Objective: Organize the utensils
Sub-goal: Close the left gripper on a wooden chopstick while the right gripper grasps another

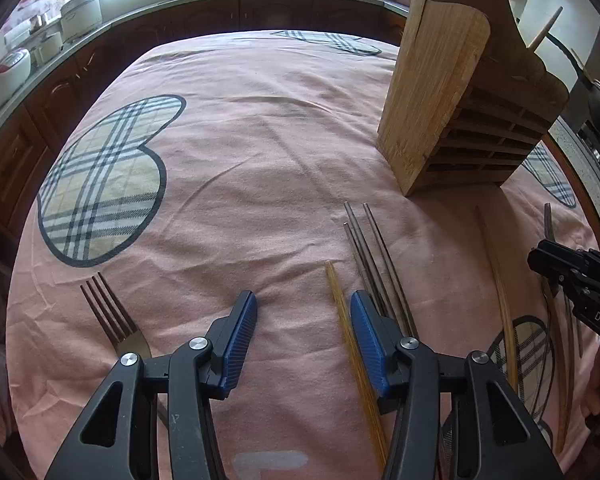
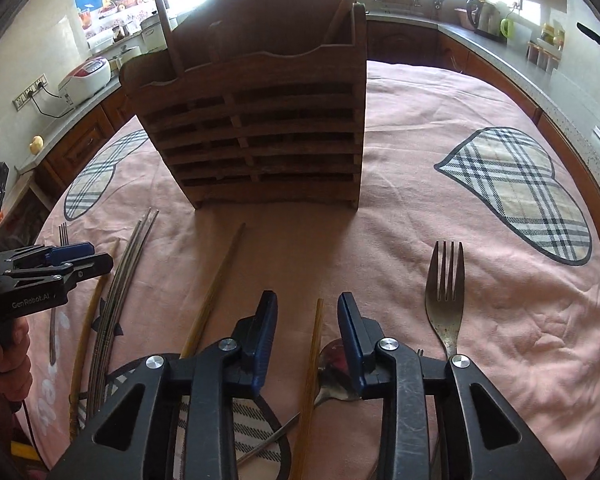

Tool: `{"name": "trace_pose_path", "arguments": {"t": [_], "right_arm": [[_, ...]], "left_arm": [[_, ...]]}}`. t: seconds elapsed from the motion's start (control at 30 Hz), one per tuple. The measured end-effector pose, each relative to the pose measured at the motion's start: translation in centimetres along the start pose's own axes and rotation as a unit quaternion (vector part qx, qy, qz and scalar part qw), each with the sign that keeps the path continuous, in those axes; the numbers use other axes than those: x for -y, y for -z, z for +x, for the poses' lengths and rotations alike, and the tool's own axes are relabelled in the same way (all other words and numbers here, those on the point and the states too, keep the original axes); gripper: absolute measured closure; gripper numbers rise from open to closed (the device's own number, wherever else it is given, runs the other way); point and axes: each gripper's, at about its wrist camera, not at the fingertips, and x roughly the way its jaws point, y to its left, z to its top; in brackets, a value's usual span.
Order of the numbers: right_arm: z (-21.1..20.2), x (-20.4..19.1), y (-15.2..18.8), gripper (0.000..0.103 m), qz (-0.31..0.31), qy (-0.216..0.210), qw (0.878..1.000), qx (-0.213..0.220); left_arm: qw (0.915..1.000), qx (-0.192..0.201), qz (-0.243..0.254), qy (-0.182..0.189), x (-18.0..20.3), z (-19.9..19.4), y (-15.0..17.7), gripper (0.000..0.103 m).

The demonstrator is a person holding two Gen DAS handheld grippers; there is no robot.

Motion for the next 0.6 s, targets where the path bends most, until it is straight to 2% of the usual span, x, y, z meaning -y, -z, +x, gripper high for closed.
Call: {"name": "trace_pose_path", "arguments": {"t": [0.1,0.13,0.23,0.27,0.4,0.6], "right_arm": [[0.6,-0.1,0.0,0.080,-0.005,0.000,1.000,-0.008],[0.9,-0.1,0.0,0.086,-0.006,0.000,1.000,-0.013],[1.2,-0.4,0.1,0.091,-0.011,0.003,1.000,-0.013],[1.2,-0.4,0.0,0.098,-0.010,0.003,1.000,-0.012],[1.0,-0.2,0.1,0.098,0.005,-0.008,1.000,-0.007],[-0.6,-0.4,0.2,0.098,0.020,-0.023,0.999,0.012]], "left_arm": [[0.9998,0.003,0.020,-0.008,0.7,0.3,0.0,0.061],[0.9996,0.005,0.025,-0.011,0.8,0.5,0.0,0.064],[0.9995,0.007,0.030,-0.007,0.8,0.5,-0.1,0.084],[0.9996,0.006,0.029,-0.003,0.7,0.6,-0.2,0.094],[0.9995,0.005,0.029,0.006,0.6,0.4,-0.2,0.096],[0.9988,0.010,0.008,0.047,-0.5,-1.3,0.3,0.099]]}}
